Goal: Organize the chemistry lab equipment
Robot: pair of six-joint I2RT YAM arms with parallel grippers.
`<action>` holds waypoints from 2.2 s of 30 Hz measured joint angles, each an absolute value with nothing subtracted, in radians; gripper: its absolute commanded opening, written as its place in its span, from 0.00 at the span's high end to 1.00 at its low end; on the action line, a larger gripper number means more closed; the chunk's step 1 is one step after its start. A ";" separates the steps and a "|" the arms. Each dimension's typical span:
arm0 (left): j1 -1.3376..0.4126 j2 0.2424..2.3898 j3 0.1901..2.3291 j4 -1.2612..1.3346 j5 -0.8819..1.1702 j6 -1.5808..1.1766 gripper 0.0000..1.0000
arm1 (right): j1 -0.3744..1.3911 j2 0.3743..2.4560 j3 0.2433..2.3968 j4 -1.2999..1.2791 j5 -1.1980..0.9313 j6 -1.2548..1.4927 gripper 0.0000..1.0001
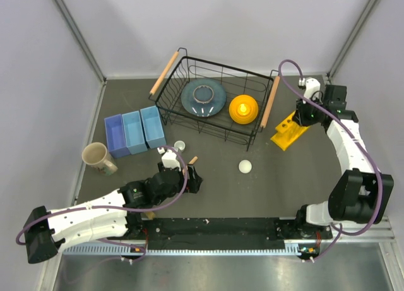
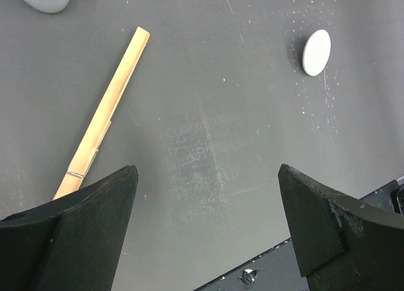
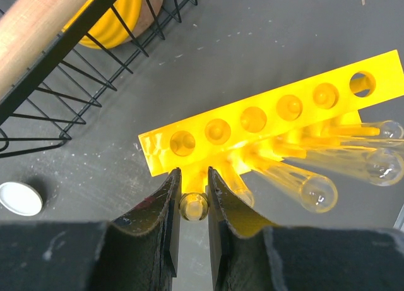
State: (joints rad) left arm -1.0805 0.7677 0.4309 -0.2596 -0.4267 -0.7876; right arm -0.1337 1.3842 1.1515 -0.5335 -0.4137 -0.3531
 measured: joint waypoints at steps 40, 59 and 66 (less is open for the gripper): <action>-1.068 0.670 0.715 -0.693 -0.473 -0.813 0.01 | -0.119 0.914 0.981 -0.534 -0.588 -0.355 0.19; -0.877 1.100 0.856 -0.887 -0.309 -0.597 0.03 | -0.118 0.813 0.694 -0.527 -0.945 -0.338 0.08; -0.807 1.353 0.934 -0.820 -0.181 -0.437 0.11 | -0.118 0.813 0.694 -0.516 -0.906 -0.339 0.08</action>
State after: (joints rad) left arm -0.8074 1.3525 0.9340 -0.8200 -0.1806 -0.4374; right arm -0.1181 0.8135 0.6945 -0.5159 -0.9062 -0.3393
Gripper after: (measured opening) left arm 0.922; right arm 0.917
